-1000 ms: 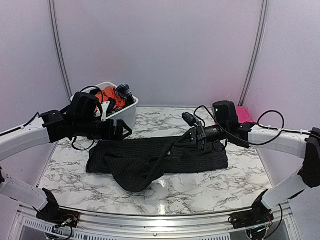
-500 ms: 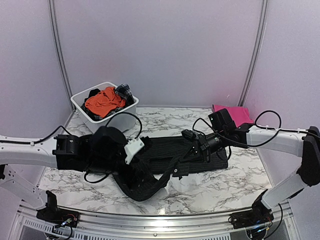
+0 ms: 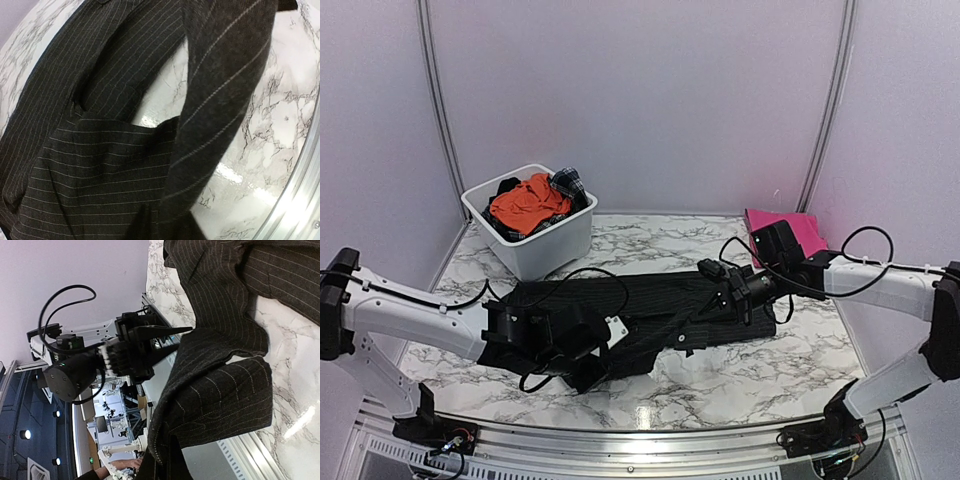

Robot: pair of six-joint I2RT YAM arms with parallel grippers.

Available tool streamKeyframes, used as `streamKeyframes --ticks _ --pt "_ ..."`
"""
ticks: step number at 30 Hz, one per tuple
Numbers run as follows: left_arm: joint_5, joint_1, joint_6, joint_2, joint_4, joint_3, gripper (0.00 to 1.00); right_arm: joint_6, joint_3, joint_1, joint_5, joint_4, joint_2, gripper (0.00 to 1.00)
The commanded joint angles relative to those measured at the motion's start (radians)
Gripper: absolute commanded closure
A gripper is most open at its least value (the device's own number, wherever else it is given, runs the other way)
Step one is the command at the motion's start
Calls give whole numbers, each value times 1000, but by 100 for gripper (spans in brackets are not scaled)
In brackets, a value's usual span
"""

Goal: Fold and stack the mixed laundry pile
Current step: Pass from the right arm to the left

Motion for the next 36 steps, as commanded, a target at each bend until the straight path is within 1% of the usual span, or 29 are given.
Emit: streamKeyframes --ticks 1,5,7,9,11,12,13,14,15,16,17,18,21,23,25,27,29,32,36 --pt "-26 88 55 -58 56 72 100 -11 -53 -16 -12 5 -19 100" --pt "35 244 80 10 49 179 100 -40 -90 -14 -32 16 12 100" --pt "57 282 105 73 37 235 98 -30 -88 -8 -59 49 34 100" --pt "48 298 133 145 20 277 83 40 -76 3 -90 153 54 100" --pt "20 319 135 200 9 304 67 207 -80 11 -106 396 57 100" --pt "15 331 127 212 7 313 56 304 -87 11 -100 542 63 100" --pt "24 345 101 208 10 316 49 382 -88 11 -88 665 77 100" --pt "48 357 86 174 40 307 46 457 -87 12 -72 801 95 100" --pt "81 362 75 133 82 281 37 522 -89 13 -54 909 114 100" --pt "101 362 72 77 136 229 18 600 -91 14 -32 1004 144 100" --pt "114 362 70 19 186 190 6 666 -93 14 -4 1098 169 100" --pt "114 362 63 -33 228 151 2 736 -98 15 22 1207 195 100" --pt "150 359 44 -148 278 85 1 963 -117 21 134 1562 291 100" --pt "188 344 27 -182 281 59 1 1093 -121 31 213 1772 355 100" --pt "204 308 16 -190 291 40 1 1155 -101 46 271 1872 402 100" --pt "186 265 11 -181 312 26 1 1161 -65 64 303 1889 425 100" --pt "165 242 -8 -167 336 16 1 1141 -29 78 314 1849 427 100" --pt "133 240 -66 -165 403 -17 1 1095 1 81 313 1786 410 100" --pt "119 240 -136 -171 455 -47 1 1076 0 78 310 1762 393 100"
